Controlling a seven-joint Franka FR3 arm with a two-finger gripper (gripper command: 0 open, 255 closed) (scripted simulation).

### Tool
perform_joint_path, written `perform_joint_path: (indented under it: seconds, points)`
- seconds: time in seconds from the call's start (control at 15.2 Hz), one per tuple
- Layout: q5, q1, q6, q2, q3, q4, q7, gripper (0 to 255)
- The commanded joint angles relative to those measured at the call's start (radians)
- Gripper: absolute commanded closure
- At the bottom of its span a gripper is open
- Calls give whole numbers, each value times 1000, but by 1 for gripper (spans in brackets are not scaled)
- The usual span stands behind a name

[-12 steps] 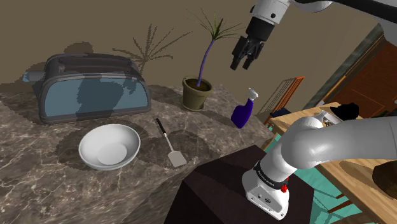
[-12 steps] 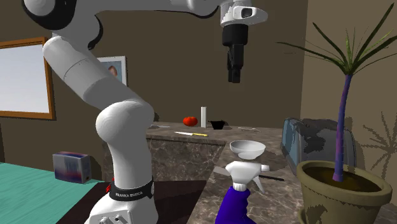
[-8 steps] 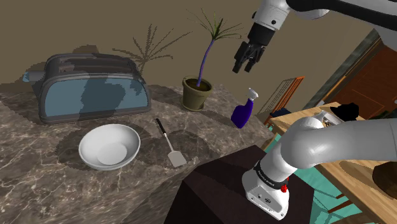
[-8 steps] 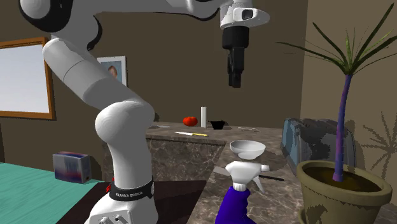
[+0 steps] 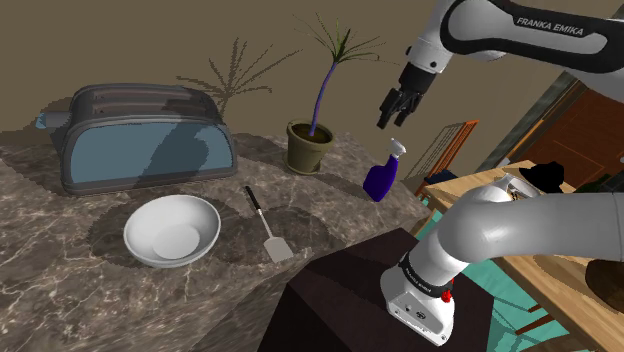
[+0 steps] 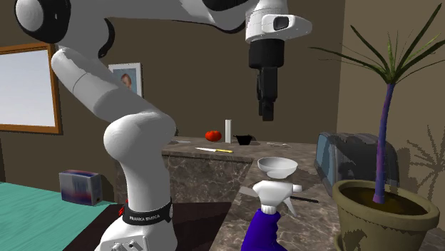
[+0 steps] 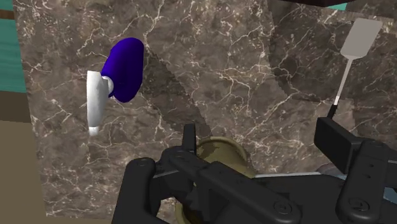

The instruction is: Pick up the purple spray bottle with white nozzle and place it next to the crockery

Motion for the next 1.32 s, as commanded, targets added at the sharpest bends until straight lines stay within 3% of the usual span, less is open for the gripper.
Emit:
perform_joint_path:
  seconds: [0.0,0.73,1.25]
  points:
    - [-36,-26,36,-8,-37,-39,-32,0]
    - [-217,-156,253,84,-256,-122,-198,0]
    - [-237,-160,370,125,-285,-199,-196,0]
